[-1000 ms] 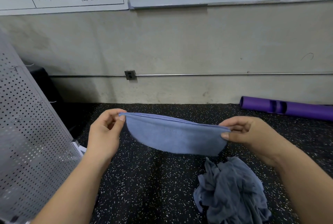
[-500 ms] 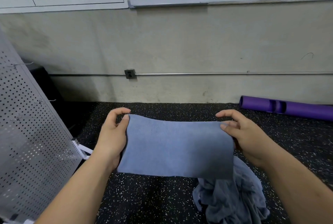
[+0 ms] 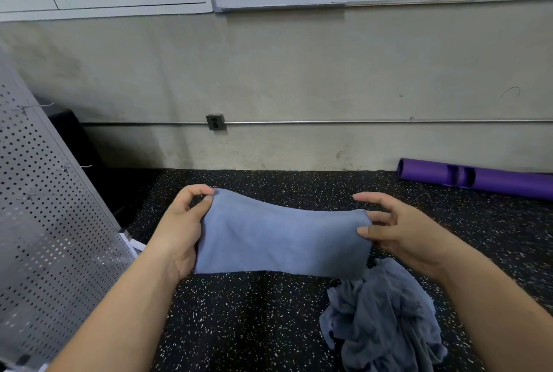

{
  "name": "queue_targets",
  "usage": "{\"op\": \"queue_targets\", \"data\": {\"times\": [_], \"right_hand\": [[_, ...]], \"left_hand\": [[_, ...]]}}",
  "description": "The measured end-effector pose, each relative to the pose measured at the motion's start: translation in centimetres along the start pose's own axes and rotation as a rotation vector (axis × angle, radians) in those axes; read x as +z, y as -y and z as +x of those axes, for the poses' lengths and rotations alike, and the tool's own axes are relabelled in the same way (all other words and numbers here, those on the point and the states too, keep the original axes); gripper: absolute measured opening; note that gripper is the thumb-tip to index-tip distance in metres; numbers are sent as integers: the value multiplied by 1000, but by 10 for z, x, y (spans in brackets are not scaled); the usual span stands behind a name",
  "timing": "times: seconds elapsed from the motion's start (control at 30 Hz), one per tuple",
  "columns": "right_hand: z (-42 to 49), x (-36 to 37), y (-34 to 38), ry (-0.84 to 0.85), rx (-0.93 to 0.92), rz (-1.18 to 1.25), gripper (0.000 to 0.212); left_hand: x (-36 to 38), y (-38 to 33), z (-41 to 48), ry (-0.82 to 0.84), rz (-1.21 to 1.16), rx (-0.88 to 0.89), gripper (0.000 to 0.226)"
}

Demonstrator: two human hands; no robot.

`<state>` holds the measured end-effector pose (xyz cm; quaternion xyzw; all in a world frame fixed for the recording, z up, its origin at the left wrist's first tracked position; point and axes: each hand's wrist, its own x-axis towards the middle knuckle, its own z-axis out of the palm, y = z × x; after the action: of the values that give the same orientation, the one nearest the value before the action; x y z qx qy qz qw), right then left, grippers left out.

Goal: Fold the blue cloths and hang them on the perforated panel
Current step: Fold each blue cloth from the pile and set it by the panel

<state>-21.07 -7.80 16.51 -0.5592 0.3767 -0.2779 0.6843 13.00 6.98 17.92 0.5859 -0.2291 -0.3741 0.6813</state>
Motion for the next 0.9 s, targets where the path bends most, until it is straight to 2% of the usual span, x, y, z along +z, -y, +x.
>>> {"op": "queue_targets", "data": {"times": [0.1,0.2,0.3,0.37,0.47,0.57,0.67,0.7,0.8,0.83,0.9], "right_hand": [[1,4,1,3,19,62,62],[3,8,-3,51,79,144,59],[6,10,-9,97,127,126,59],[8,13,-13,102,130,113,60],[11,14,-15,92,89,149,61],[16,15,-17,49,28,250,55],[23,21,-26,-37,29,335,47],[25,23,-30,-82,46,342,43],[30,31,-39,-243,70,212,36],[31,32,-40,-295,46,139,35],[33,34,-41,-377,-24,71,32]], "left_hand": [[-2,-5,-4,-6,-17,27,33],[-1,-12,-7,10,-144,2,23],[0,-19,-11,66,-225,-6,21],[-3,-22,-13,79,-121,84,22],[-10,-26,-18,172,15,191,42],[-14,-28,-20,219,-13,174,48],[-10,-26,-19,191,-11,128,45],[-12,-22,-15,153,75,143,44],[-21,-8,0,-17,652,342,44],[-22,-5,3,-48,773,389,43],[-23,-1,5,-43,792,394,42]]}}
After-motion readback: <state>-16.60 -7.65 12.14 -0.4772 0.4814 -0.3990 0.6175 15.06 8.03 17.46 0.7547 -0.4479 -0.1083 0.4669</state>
